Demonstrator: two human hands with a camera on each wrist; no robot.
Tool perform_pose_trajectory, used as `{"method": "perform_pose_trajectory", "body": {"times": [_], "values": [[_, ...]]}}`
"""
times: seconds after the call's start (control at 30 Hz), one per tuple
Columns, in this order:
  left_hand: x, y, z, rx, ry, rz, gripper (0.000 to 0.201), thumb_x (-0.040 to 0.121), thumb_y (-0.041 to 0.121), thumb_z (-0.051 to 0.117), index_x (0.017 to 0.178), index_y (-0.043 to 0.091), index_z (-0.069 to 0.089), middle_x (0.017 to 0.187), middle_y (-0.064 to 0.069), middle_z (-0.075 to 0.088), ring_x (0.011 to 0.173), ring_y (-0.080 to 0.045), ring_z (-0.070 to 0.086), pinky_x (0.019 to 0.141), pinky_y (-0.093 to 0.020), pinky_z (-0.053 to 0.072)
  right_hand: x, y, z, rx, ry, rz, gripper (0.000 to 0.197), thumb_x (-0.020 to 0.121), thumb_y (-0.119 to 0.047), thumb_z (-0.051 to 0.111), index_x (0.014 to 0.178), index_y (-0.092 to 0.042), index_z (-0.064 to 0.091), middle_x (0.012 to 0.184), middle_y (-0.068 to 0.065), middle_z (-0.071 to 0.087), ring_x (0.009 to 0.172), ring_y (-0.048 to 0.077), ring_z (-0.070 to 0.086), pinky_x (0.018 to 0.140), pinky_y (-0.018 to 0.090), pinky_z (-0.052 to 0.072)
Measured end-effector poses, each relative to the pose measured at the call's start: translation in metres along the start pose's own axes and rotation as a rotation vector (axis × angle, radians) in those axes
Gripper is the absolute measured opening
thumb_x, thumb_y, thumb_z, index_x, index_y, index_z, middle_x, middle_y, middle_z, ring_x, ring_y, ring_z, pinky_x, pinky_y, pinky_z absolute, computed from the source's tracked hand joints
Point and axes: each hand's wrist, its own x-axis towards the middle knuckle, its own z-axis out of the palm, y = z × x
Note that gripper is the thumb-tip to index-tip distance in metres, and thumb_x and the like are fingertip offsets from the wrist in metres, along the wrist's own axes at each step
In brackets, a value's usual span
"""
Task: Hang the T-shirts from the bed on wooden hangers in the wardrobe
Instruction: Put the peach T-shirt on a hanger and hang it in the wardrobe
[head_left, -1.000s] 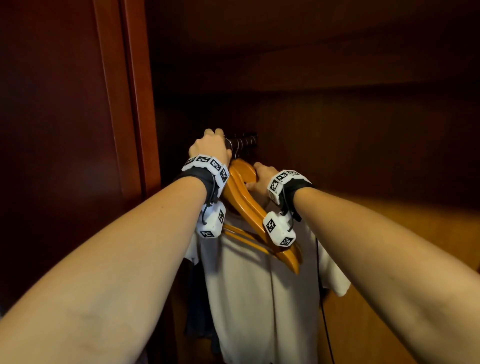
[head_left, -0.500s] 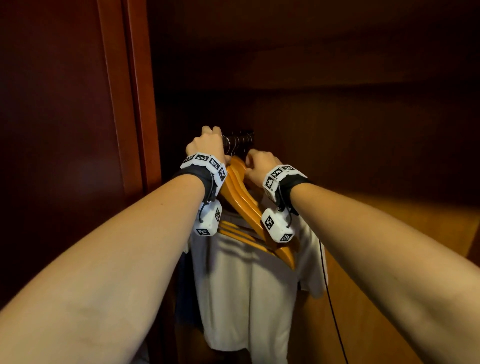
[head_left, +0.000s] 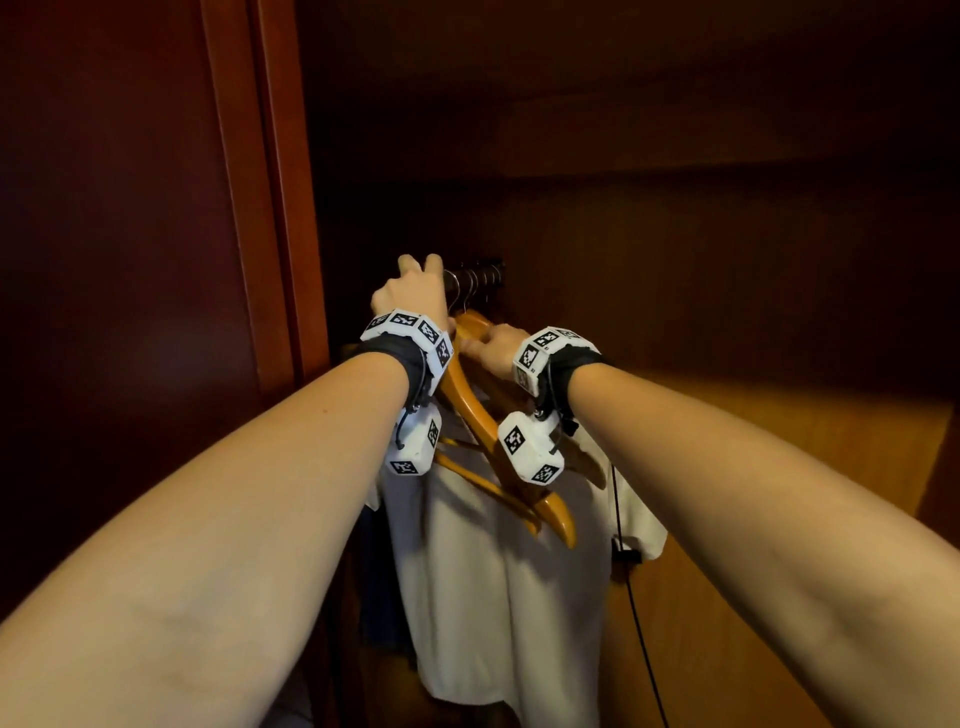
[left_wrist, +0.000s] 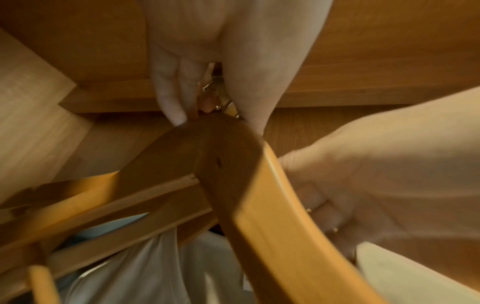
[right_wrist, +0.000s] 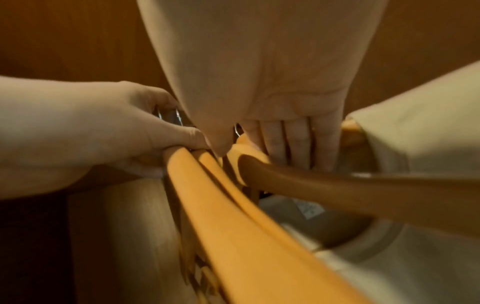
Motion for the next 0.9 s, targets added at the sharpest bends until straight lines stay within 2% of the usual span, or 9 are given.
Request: {"method": "perform_pose_trajectory", "body": {"times": [0.1, 0.13, 0.23, 0.3, 0.33, 0.47, 0.67, 0.77, 0.9], "values": [[0.0, 0.0, 0.0, -0.017, 0.009, 0.006, 0.068, 0.085, 0.038, 0.074, 0.137, 0.016, 0.036, 0.13, -0.014, 0.043, 0.105, -0.035, 0.062, 0.068, -0.038, 0.041, 0.0, 0.001, 0.009, -0.013, -0.05, 0.01, 0.061, 0.096, -0.055, 0.047, 0.148, -0.027, 0.039, 0.141, 0.007, 0.053, 0.12, 0.033, 0.055, 0.101, 0.043, 0.044], [0.0, 0.0, 0.0, -0.022, 0.007, 0.004, 0.069, 0.085, 0.038, 0.074, 0.138, 0.016, 0.036, 0.13, -0.014, 0.043, 0.105, -0.035, 0.062, 0.069, -0.037, 0.04, 0.0, 0.001, 0.011, -0.046, -0.063, 0.033, 0.063, 0.091, -0.057, 0.049, 0.148, -0.029, 0.039, 0.14, 0.007, 0.054, 0.118, 0.032, 0.057, 0.102, 0.047, 0.045], [0.0, 0.001, 0.0, -0.027, 0.001, 0.002, 0.069, 0.086, 0.037, 0.074, 0.139, 0.015, 0.035, 0.132, -0.015, 0.042, 0.107, -0.035, 0.061, 0.069, -0.038, 0.041, 0.002, 0.0, 0.012, -0.071, -0.089, 0.083, 0.044, 0.092, -0.042, 0.059, 0.132, -0.026, 0.052, 0.113, 0.006, 0.066, 0.099, 0.027, 0.065, 0.094, 0.047, 0.053], [0.001, 0.0, 0.0, -0.029, 0.002, 0.01, 0.069, 0.085, 0.035, 0.075, 0.138, 0.015, 0.035, 0.132, -0.015, 0.042, 0.107, -0.036, 0.061, 0.069, -0.038, 0.043, 0.003, -0.002, 0.009, -0.056, -0.113, 0.144, 0.024, 0.087, -0.034, 0.07, 0.106, -0.027, 0.058, 0.099, 0.009, 0.073, 0.086, 0.027, 0.073, 0.084, 0.046, 0.059], [0.001, -0.001, 0.001, -0.031, 0.003, 0.014, 0.069, 0.085, 0.034, 0.076, 0.138, 0.015, 0.036, 0.131, -0.015, 0.042, 0.107, -0.035, 0.061, 0.068, -0.038, 0.043, 0.005, -0.002, 0.01, -0.059, -0.129, 0.173, 0.027, 0.082, -0.034, 0.073, 0.102, -0.023, 0.059, 0.093, 0.01, 0.075, 0.08, 0.029, 0.074, 0.079, 0.047, 0.061], [0.002, -0.001, 0.002, -0.044, 0.004, 0.019, 0.067, 0.084, 0.033, 0.076, 0.136, 0.015, 0.037, 0.131, -0.014, 0.043, 0.105, -0.035, 0.061, 0.066, -0.037, 0.041, 0.031, 0.012, 0.017, -0.107, -0.05, 0.187, 0.076, 0.06, -0.04, 0.079, 0.128, -0.022, 0.05, 0.096, 0.012, 0.07, 0.082, 0.035, 0.071, 0.079, 0.05, 0.06], [0.002, 0.0, -0.002, -0.102, -0.016, -0.003, 0.063, 0.085, 0.024, 0.075, 0.135, 0.011, 0.039, 0.132, -0.016, 0.043, 0.109, -0.038, 0.06, 0.072, -0.041, 0.044, -0.006, 0.008, -0.002, -0.028, 0.117, 0.137, 0.035, 0.089, -0.039, 0.068, 0.117, -0.021, 0.056, 0.097, 0.005, 0.067, 0.086, 0.026, 0.067, 0.086, 0.045, 0.057], [-0.001, 0.001, -0.001, -0.15, 0.0, -0.023, 0.069, 0.086, 0.024, 0.074, 0.141, 0.01, 0.033, 0.137, -0.018, 0.041, 0.11, -0.04, 0.06, 0.071, -0.041, 0.043, -0.014, 0.006, -0.015, 0.021, 0.174, 0.115, 0.028, 0.092, -0.035, 0.065, 0.114, -0.019, 0.056, 0.098, 0.006, 0.067, 0.087, 0.024, 0.067, 0.085, 0.043, 0.057], [-0.007, 0.005, -0.001, -0.217, -0.006, -0.046, 0.085, 0.084, 0.025, 0.075, 0.149, 0.01, 0.022, 0.148, -0.02, 0.032, 0.12, -0.041, 0.054, 0.084, -0.046, 0.049, -0.025, 0.006, -0.028, 0.049, 0.245, 0.105, 0.033, 0.092, -0.037, 0.066, 0.116, -0.016, 0.058, 0.1, 0.007, 0.069, 0.088, 0.024, 0.068, 0.085, 0.042, 0.057]]}}
